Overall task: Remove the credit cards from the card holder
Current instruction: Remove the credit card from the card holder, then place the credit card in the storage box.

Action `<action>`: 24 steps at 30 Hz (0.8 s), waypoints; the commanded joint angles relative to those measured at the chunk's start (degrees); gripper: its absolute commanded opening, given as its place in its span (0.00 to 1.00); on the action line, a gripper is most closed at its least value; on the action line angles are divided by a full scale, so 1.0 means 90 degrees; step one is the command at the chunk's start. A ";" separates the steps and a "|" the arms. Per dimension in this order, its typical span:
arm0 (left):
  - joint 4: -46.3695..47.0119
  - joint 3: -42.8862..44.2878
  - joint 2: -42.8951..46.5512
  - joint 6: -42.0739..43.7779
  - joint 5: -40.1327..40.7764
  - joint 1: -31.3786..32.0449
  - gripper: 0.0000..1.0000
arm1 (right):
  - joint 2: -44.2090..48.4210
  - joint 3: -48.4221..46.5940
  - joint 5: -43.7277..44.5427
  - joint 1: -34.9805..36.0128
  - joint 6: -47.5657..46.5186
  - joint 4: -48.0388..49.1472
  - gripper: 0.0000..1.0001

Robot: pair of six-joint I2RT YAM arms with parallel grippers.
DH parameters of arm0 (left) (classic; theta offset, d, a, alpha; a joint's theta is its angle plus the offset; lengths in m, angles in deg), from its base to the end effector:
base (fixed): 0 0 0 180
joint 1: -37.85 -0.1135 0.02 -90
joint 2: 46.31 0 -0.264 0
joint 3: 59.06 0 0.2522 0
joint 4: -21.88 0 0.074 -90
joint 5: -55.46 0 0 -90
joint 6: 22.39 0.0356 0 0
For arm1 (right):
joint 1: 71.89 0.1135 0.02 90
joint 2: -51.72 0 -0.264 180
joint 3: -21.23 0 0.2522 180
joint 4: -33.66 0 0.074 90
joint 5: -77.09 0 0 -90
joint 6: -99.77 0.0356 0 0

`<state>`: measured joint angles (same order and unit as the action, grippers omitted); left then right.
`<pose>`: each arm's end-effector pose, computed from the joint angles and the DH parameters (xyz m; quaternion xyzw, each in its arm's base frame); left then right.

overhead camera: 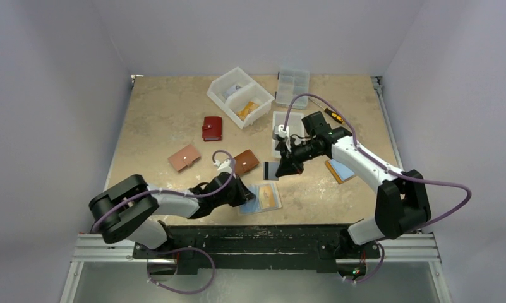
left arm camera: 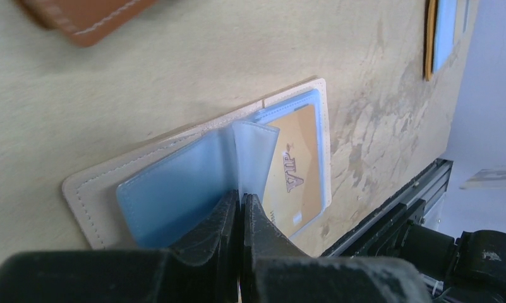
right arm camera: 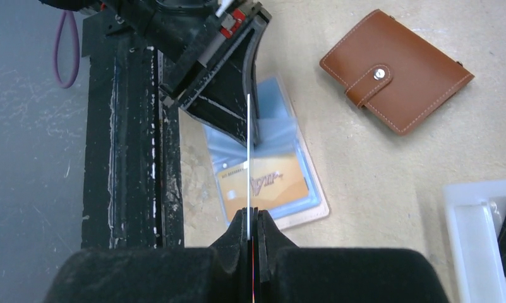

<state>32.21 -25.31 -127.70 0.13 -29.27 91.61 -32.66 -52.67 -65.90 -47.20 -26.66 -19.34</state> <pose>0.1430 -0.1896 0.1218 -0.1272 0.8863 -0.3661 0.2534 0.2468 0.1448 0.2450 -0.5310 0.6981 0.4110 0.2486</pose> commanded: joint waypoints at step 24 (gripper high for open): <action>-0.1488 -0.0165 0.0859 -0.0391 0.0402 -0.0065 0.20 | 0.0537 0.0215 0.0021 -0.0420 -0.0334 0.0000 0.00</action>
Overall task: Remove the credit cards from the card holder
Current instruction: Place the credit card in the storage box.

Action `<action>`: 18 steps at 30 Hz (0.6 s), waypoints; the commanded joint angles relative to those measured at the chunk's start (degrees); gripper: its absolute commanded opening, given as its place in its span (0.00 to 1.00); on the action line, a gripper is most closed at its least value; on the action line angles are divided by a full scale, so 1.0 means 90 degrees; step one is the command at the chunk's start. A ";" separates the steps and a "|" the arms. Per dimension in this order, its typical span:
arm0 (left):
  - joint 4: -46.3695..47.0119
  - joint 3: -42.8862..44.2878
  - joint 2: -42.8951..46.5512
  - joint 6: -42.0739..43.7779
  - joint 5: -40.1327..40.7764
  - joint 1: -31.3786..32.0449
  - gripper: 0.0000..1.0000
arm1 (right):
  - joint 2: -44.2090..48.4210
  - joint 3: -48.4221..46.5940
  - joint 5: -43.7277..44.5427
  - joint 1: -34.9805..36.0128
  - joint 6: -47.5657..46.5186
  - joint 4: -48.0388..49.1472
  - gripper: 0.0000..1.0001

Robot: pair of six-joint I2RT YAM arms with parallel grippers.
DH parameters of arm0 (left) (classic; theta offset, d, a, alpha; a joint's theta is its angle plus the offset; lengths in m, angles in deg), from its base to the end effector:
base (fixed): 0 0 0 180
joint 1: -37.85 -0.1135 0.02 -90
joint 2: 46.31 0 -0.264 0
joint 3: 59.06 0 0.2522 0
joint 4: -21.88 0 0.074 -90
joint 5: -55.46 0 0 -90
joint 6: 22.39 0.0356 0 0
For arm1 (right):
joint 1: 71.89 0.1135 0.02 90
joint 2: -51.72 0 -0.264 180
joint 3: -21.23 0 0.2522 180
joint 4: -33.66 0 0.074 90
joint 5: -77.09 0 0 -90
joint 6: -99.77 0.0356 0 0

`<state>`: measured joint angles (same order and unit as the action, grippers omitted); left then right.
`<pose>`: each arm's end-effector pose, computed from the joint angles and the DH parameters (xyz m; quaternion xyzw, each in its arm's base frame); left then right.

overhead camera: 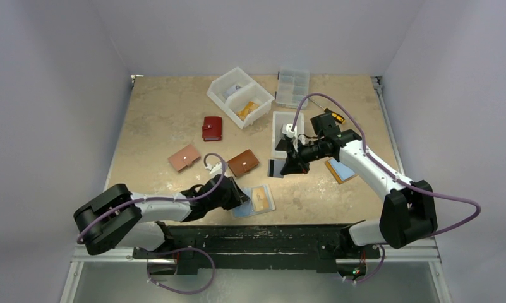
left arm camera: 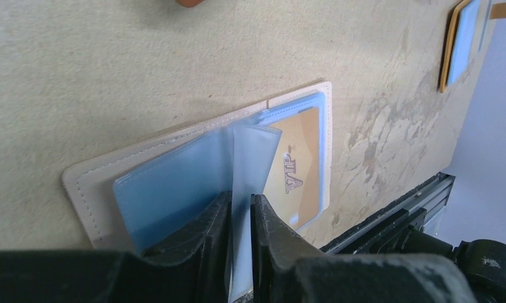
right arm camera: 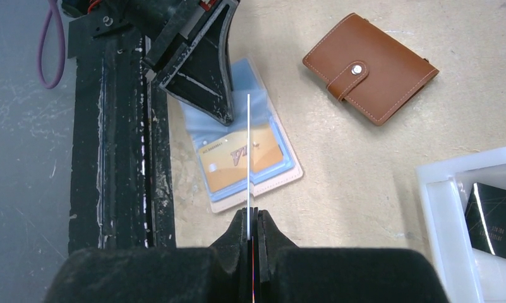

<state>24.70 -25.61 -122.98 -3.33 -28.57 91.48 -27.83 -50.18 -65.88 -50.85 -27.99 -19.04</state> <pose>0.1371 -0.1800 0.1268 -0.1580 0.8929 -0.3488 0.2367 0.2402 0.1228 0.2541 -0.5230 0.6996 0.3943 0.2857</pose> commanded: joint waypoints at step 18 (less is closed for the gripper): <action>-0.3148 0.0176 0.2205 0.0135 0.1241 -0.0050 0.36 | -0.0289 -0.0358 -0.0043 0.0003 -0.0702 -0.0474 0.00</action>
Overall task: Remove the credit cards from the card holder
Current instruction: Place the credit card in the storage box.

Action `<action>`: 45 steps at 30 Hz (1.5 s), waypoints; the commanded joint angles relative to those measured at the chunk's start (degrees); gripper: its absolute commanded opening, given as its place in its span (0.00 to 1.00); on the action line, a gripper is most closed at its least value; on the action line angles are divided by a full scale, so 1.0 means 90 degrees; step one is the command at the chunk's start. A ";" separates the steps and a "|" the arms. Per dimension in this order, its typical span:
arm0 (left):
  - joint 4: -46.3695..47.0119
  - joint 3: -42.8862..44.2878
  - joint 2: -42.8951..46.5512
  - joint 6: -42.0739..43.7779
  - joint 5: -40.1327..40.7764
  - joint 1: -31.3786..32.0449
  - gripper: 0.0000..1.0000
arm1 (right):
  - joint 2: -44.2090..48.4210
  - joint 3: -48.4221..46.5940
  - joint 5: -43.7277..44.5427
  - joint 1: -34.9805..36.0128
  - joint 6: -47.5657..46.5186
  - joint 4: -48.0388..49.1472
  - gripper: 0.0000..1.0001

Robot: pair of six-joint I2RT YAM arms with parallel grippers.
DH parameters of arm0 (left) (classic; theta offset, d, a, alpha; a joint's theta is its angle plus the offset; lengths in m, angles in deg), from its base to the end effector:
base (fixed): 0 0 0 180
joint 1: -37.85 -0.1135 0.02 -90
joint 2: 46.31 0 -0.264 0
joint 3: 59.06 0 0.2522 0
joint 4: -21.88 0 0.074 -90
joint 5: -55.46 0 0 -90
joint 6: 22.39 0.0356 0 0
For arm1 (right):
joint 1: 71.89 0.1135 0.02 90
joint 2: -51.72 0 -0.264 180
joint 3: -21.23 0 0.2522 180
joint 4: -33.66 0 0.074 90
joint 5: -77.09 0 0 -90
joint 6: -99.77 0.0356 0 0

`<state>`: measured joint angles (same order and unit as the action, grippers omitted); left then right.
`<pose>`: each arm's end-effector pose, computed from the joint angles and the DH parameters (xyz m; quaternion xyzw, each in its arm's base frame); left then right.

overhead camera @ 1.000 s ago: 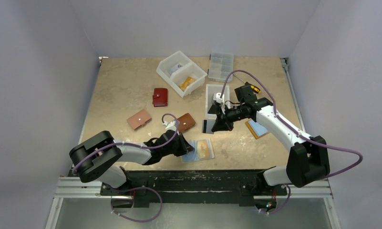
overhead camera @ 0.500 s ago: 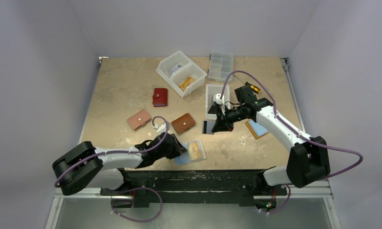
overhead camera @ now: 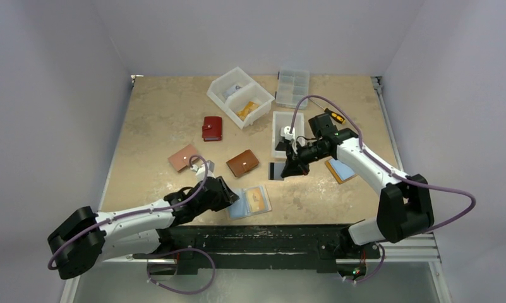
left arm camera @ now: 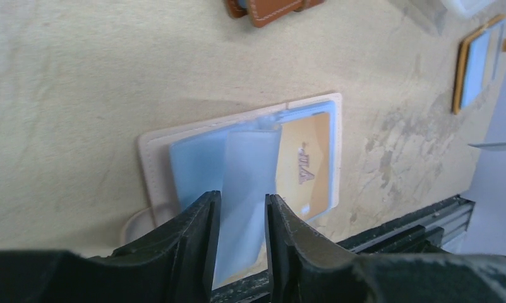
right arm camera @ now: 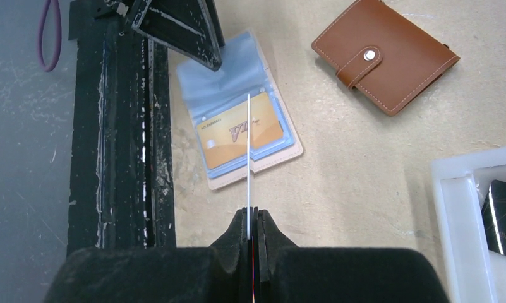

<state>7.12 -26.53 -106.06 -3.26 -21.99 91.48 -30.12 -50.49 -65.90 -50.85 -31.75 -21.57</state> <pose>0.1202 -0.1501 0.1535 -0.1801 0.8911 -0.3115 0.2767 0.2424 0.1237 0.2438 -0.5354 0.6978 0.3949 0.2655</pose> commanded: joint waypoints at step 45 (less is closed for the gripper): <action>0.1625 0.0895 0.0206 -0.5511 0.0237 -0.0057 0.69 | -0.0135 -0.1344 0.1034 0.1250 -0.3493 -0.0529 0.00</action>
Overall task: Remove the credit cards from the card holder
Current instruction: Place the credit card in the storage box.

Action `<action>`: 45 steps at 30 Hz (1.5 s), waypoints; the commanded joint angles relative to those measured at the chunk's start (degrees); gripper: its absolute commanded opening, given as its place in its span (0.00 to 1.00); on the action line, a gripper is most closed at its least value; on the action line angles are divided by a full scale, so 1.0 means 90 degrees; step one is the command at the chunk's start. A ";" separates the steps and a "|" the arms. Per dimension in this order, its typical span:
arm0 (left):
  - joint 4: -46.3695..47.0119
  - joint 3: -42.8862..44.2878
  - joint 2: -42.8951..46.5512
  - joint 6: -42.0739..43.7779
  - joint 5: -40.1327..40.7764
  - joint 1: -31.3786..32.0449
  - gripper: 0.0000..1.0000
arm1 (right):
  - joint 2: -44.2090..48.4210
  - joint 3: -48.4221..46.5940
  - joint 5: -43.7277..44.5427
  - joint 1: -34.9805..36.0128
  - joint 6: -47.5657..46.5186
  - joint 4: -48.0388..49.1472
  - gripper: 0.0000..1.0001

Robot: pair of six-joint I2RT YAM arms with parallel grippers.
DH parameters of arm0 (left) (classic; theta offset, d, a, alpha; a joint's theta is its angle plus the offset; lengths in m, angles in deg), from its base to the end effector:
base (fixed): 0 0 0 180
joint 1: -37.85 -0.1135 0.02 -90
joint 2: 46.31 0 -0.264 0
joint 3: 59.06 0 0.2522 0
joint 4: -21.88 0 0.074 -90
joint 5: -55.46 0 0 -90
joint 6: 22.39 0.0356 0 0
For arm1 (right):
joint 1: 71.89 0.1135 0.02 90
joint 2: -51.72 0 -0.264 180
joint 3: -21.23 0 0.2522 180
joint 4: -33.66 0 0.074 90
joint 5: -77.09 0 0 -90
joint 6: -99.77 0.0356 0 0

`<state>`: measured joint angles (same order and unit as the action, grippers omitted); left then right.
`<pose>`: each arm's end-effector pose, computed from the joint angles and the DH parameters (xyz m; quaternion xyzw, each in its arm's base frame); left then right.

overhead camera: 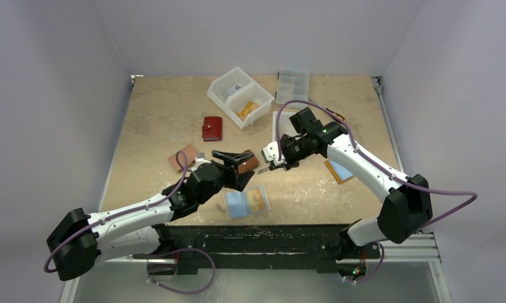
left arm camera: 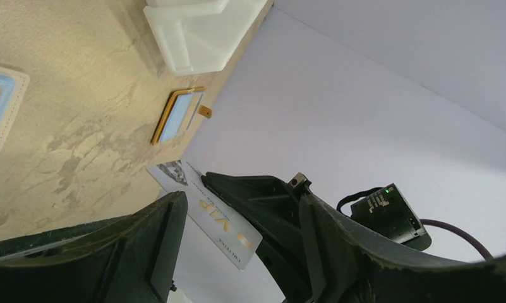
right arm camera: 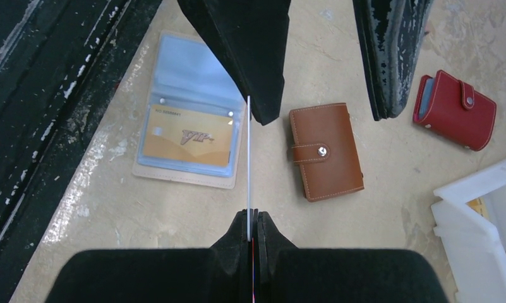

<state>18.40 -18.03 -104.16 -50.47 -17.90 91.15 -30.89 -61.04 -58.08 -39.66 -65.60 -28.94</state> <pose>0.1410 -0.1722 0.2265 -0.5048 0.6414 -0.5549 0.1609 0.2262 0.1725 0.2856 -0.7775 0.4577 0.2678 0.3382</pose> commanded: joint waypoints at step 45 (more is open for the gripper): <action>-0.0145 -0.0340 0.0476 0.5022 -0.0100 -0.0928 0.00 | 0.0455 0.0350 -0.1581 -0.1001 0.0565 -0.0435 0.93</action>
<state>23.30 -25.37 -103.00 -32.86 -19.98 86.21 -29.86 -59.43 -64.72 -45.98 -60.07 -29.99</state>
